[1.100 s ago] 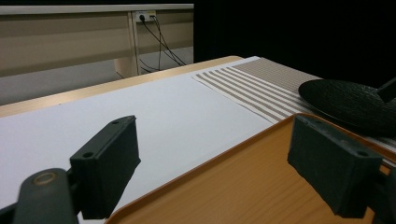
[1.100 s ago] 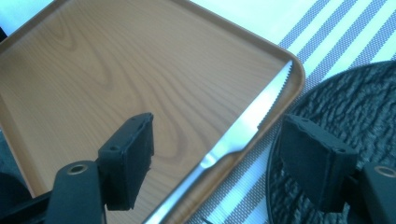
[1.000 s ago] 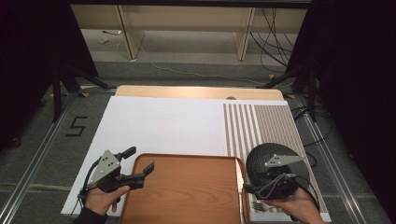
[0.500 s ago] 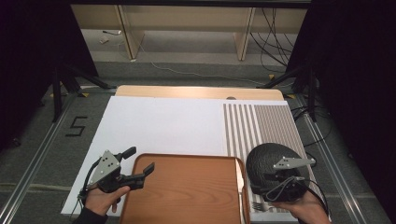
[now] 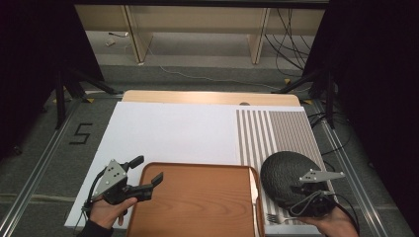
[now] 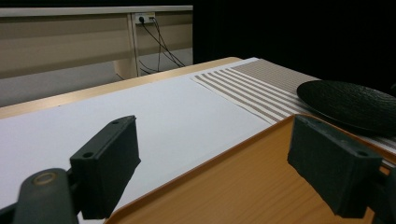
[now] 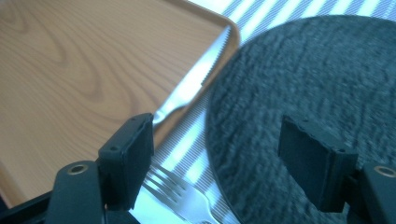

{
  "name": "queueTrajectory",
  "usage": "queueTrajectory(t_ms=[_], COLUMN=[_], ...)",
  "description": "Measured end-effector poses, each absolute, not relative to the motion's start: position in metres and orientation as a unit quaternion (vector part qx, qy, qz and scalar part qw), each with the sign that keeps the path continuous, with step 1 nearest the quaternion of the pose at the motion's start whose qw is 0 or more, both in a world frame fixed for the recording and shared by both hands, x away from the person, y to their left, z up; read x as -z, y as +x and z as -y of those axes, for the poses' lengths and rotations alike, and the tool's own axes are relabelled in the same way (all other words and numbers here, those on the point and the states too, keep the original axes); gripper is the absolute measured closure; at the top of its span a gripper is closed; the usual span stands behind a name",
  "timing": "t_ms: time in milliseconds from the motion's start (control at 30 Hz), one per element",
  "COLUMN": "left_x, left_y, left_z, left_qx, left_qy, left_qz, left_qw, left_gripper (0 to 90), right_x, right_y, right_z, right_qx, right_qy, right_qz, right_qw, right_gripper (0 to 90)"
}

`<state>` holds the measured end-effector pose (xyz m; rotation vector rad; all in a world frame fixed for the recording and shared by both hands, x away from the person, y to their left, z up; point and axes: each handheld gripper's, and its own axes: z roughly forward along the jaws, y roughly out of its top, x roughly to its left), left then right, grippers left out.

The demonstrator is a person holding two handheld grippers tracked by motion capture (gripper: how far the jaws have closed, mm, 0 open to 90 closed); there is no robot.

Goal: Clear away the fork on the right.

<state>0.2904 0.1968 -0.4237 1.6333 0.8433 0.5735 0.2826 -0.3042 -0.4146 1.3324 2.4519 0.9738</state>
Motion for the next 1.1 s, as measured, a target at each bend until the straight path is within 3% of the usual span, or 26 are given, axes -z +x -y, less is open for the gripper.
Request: queueTrajectory(t_ms=[1100], left_x=[0.424], left_y=[0.291], left_z=[-0.197], left_qx=[-0.245], left_qy=[0.697], left_qz=[-0.36], left_qw=[0.57], left_gripper=[15.9], right_x=[0.427], right_y=[0.259], right_z=[0.375], right_qx=[-0.246], right_qy=[0.53], right_qz=[-0.805], right_qw=[0.104], right_gripper=[25.9])
